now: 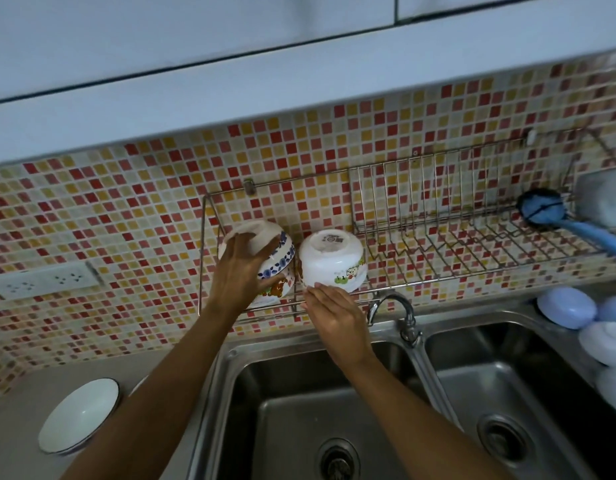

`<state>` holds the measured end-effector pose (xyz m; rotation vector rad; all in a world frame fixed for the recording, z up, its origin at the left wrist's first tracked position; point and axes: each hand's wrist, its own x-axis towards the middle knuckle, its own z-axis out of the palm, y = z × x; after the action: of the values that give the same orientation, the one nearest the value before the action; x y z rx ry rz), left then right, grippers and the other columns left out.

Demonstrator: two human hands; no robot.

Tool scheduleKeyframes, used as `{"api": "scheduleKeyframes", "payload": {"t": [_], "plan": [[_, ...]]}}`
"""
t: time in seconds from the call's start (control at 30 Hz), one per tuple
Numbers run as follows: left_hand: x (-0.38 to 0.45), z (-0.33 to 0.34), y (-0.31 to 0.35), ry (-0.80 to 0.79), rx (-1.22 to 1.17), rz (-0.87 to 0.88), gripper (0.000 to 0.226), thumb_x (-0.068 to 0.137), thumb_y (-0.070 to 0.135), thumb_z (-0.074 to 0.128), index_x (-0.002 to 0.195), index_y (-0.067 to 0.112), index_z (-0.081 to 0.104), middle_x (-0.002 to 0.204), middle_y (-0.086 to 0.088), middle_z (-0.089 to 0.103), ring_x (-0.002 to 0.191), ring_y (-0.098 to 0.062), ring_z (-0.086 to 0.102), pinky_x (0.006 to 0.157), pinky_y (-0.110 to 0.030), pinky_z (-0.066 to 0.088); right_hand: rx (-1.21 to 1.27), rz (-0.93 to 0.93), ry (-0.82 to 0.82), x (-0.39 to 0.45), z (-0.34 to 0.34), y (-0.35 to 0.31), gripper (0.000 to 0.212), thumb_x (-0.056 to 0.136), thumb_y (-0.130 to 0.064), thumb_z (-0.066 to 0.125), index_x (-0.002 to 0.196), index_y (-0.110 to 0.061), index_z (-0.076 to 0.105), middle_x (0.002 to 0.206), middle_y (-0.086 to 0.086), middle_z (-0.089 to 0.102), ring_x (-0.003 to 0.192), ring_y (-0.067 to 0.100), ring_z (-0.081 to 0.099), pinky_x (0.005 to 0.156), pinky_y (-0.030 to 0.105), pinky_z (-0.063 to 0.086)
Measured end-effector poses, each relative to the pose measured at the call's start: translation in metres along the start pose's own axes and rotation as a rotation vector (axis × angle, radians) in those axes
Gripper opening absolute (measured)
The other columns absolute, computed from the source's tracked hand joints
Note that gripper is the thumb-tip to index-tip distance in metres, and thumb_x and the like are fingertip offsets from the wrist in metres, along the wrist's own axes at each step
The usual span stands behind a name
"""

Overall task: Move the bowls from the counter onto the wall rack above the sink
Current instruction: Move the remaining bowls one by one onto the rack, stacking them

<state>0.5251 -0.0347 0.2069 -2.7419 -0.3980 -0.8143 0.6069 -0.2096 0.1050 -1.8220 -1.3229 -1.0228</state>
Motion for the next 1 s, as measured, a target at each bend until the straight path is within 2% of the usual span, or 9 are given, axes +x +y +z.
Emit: {"api": "scheduleKeyframes", "payload": {"t": [0.23,0.37,0.53,0.7,0.87,1.0], "plan": [[-0.006,0.005,-0.002,-0.032,-0.005,-0.049,0.076,0.065,0.057,0.075,0.130,0.024,0.054,0.132,-0.019,0.046,0.120,-0.037,0.045,0.087,-0.044,0.054,-0.004,0.004,0.014,0.000,-0.001,-0.002,0.032,0.073,-0.016,0.079,0.103,-0.008,0.073,0.103,0.008,0.074,0.100,0.019,0.070,0.095,0.035,0.052],[-0.007,0.006,-0.003,-0.063,-0.098,-0.122,0.082,0.061,0.055,0.079,0.131,0.022,0.052,0.127,-0.019,0.048,0.114,-0.037,0.047,0.088,-0.045,0.053,-0.013,0.013,0.009,-0.002,0.001,-0.001,0.031,0.074,-0.017,0.079,0.103,-0.009,0.073,0.103,0.007,0.074,0.101,0.018,0.069,0.096,0.035,0.051],[-0.006,0.010,-0.004,-0.114,-0.101,-0.101,0.095,0.056,0.061,0.079,0.136,0.020,0.047,0.128,-0.019,0.049,0.114,-0.036,0.046,0.096,-0.045,0.045,0.002,0.030,0.012,-0.001,0.003,-0.002,0.022,0.085,-0.018,0.066,0.103,-0.009,0.073,0.103,0.006,0.074,0.101,0.017,0.069,0.097,0.034,0.051],[-0.004,0.011,-0.001,-0.202,-0.094,-0.033,0.091,0.058,0.051,0.083,0.135,0.017,0.048,0.129,-0.019,0.044,0.117,-0.036,0.043,0.100,-0.049,0.044,0.004,0.039,0.026,0.001,0.001,-0.003,0.021,0.088,-0.019,0.061,0.101,-0.010,0.074,0.101,0.005,0.075,0.099,0.016,0.069,0.097,0.032,0.050],[-0.007,0.014,-0.003,-0.257,-0.200,-0.058,0.079,0.068,0.033,0.082,0.136,0.016,0.046,0.134,-0.016,0.038,0.125,-0.036,0.036,0.105,-0.048,0.040,-0.010,0.045,0.024,0.000,0.002,-0.003,0.020,0.084,-0.015,0.066,0.102,-0.010,0.073,0.101,0.005,0.075,0.099,0.016,0.069,0.099,0.032,0.049],[-0.012,0.014,-0.003,-0.237,-0.280,-0.100,0.074,0.074,0.036,0.076,0.137,0.016,0.043,0.139,-0.014,0.037,0.129,-0.033,0.035,0.108,-0.046,0.038,-0.017,0.043,0.030,0.001,0.001,-0.004,0.021,0.087,-0.018,0.061,0.102,-0.009,0.073,0.100,0.006,0.075,0.097,0.017,0.070,0.097,0.032,0.050]]}}
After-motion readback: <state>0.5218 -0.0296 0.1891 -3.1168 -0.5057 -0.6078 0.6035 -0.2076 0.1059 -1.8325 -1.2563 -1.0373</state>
